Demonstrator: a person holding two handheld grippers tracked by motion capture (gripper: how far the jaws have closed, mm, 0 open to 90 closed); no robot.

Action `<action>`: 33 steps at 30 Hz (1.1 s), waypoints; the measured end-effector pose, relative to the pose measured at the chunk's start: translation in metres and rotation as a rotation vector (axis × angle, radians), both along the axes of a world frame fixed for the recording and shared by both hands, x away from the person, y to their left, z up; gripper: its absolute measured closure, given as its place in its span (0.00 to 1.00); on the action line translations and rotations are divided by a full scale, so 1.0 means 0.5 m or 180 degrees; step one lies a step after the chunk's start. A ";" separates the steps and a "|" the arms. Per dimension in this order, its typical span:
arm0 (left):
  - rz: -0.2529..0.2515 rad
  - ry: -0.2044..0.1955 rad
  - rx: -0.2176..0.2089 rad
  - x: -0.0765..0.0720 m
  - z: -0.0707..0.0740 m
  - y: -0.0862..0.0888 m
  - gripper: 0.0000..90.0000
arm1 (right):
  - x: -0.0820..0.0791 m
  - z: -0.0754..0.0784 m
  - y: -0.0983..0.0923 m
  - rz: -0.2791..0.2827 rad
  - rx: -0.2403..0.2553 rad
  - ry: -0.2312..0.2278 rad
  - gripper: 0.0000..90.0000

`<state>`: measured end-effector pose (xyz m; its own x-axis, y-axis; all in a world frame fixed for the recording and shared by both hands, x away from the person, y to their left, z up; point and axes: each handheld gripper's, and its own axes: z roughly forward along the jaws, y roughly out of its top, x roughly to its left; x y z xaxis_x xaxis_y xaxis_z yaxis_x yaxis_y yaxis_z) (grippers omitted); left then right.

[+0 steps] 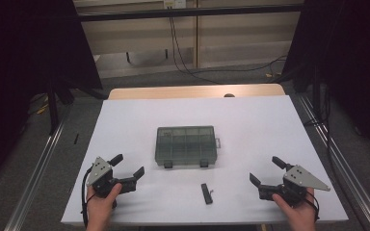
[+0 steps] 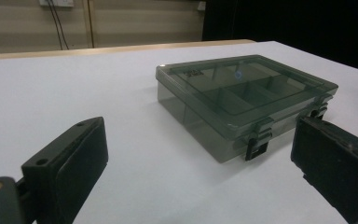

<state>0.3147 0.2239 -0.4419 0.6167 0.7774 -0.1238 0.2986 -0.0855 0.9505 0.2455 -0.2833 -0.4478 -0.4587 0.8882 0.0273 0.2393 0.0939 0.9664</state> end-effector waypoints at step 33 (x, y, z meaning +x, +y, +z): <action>-0.0016 0.0100 0.0019 0.023 -0.001 -0.036 0.03 | 0.033 0.016 0.034 0.0192 -0.0132 0.0120 0.04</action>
<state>0.3263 0.2058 -0.4425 0.6164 0.7752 -0.1384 0.3278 -0.0928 0.9402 0.2622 -0.2660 -0.4397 -0.5107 0.8597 0.0094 0.2680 0.1489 0.9518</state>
